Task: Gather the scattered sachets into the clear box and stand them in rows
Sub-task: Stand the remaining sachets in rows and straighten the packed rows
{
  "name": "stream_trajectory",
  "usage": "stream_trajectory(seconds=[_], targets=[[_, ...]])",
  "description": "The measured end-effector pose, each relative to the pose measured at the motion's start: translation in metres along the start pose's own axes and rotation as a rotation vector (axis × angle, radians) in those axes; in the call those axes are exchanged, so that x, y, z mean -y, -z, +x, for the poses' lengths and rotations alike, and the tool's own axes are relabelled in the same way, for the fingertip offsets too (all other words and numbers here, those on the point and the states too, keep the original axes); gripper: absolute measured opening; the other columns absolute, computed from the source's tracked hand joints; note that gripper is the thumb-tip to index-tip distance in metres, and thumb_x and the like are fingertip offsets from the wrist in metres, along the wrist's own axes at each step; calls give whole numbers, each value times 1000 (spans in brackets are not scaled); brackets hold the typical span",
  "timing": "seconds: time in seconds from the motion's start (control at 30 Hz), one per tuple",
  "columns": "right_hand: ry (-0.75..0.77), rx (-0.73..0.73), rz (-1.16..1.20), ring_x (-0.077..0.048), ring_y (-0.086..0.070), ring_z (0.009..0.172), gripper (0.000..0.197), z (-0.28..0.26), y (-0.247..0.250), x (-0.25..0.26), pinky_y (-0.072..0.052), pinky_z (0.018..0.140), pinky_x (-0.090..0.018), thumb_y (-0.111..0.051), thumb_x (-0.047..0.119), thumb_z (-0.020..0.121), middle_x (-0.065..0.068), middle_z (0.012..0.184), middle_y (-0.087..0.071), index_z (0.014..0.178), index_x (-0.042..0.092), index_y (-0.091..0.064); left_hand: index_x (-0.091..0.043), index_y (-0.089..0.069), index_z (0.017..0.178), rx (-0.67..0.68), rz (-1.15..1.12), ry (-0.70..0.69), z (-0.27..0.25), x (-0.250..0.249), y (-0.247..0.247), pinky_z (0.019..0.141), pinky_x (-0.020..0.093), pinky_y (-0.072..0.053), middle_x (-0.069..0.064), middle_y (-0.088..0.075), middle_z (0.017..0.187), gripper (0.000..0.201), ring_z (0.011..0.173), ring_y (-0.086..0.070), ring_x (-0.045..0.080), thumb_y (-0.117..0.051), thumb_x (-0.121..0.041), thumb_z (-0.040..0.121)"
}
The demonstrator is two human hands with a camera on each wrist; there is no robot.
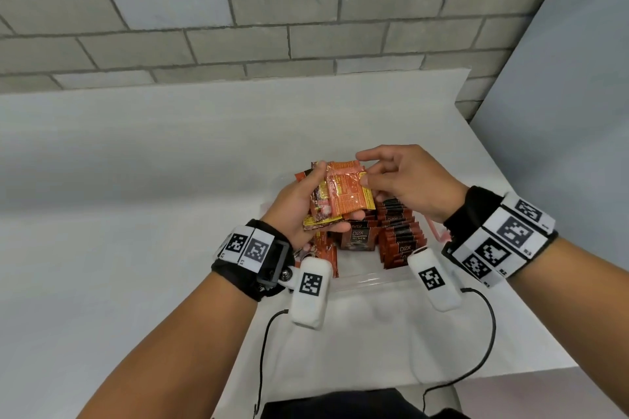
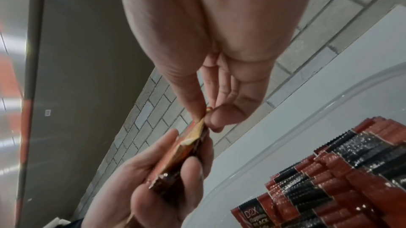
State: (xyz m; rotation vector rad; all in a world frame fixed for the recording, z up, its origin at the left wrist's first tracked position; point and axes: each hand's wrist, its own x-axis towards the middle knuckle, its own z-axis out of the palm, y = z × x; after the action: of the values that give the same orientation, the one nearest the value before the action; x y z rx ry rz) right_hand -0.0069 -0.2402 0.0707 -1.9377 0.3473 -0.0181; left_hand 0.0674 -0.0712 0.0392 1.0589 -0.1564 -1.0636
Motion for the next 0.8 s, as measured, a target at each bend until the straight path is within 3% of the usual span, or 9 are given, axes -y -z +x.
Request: stream_trajectory(seconds=[0.1, 0.2, 0.33, 0.43, 0.5, 0.6, 0.67, 0.73, 0.8], targets=[[-18, -58, 21, -14, -62, 67, 31, 1, -1, -3, -56, 67, -28, -62, 6, 90, -4, 79, -68, 120, 12, -61, -11, -58, 124, -36, -56, -19, 1, 2, 2, 48, 29, -57, 27, -65, 115, 47, 76, -72, 33, -46, -44, 93], [-51, -103, 127, -15, -66, 75, 21, 2, -2, -1, -55, 62, -25, -58, 4, 91, -12, 93, -69, 110, 11, -65, -8, -58, 121, -103, -106, -57, 3, 0, 7, 51, 31, -58, 25, -67, 111, 36, 80, -71, 36, -42, -34, 101], [-93, -140, 319, -18, -65, 73, 12, 2, -1, 5, -56, 57, -26, -56, 1, 91, -14, 93, -65, 94, 12, -59, -8, -56, 126, -161, -170, -72, 6, -3, 13, 64, 43, -61, 25, -65, 117, 31, 99, -64, 47, -43, -23, 101], [-46, -180, 238, -18, -63, 67, 12, 3, -3, 6, -54, 57, -24, -60, 2, 89, -14, 89, -66, 88, 13, -54, -8, -55, 125, -139, -182, -54, 6, -4, 13, 77, 52, -57, 30, -62, 117, 33, 99, -63, 50, -35, -17, 101], [20, -177, 154, -14, -60, 64, 11, 3, -4, 9, -50, 58, -23, -62, 5, 88, -7, 80, -67, 87, 13, -55, -7, -54, 124, -109, -163, -40, 7, -5, 12, 83, 54, -53, 30, -62, 117, 33, 95, -65, 48, -33, -15, 99], [115, -156, 55, -11, -60, 68, 11, 1, -5, 13, -51, 64, -23, -66, 7, 87, 1, 80, -67, 90, 17, -61, -4, -53, 124, -91, -160, -22, 9, -6, 10, 84, 52, -54, 30, -63, 117, 34, 94, -65, 46, -34, -18, 99], [204, -187, -87, -6, -62, 72, 12, -2, -9, 13, -51, 69, -17, -68, 10, 85, 5, 82, -68, 87, 21, -65, -5, -56, 121, -103, -158, -25, 11, -9, 7, 78, 49, -57, 26, -66, 113, 33, 96, -67, 41, -45, -25, 97], [298, -239, -225, 0, -61, 72, 10, -5, -15, 11, -47, 68, -9, -70, 11, 85, 10, 80, -69, 83, 21, -69, -10, -62, 112, -97, -144, -31, 13, -12, 6, 75, 45, -59, 16, -69, 104, 37, 93, -69, 32, -60, -36, 85], [381, -280, -316, 6, -60, 71, 5, -6, -18, 10, -44, 68, -5, -70, 12, 85, 16, 76, -66, 83, 16, -73, -13, -64, 105, -78, -131, -30, 13, -15, 6, 70, 40, -60, 10, -69, 94, 42, 84, -70, 25, -62, -45, 77]])
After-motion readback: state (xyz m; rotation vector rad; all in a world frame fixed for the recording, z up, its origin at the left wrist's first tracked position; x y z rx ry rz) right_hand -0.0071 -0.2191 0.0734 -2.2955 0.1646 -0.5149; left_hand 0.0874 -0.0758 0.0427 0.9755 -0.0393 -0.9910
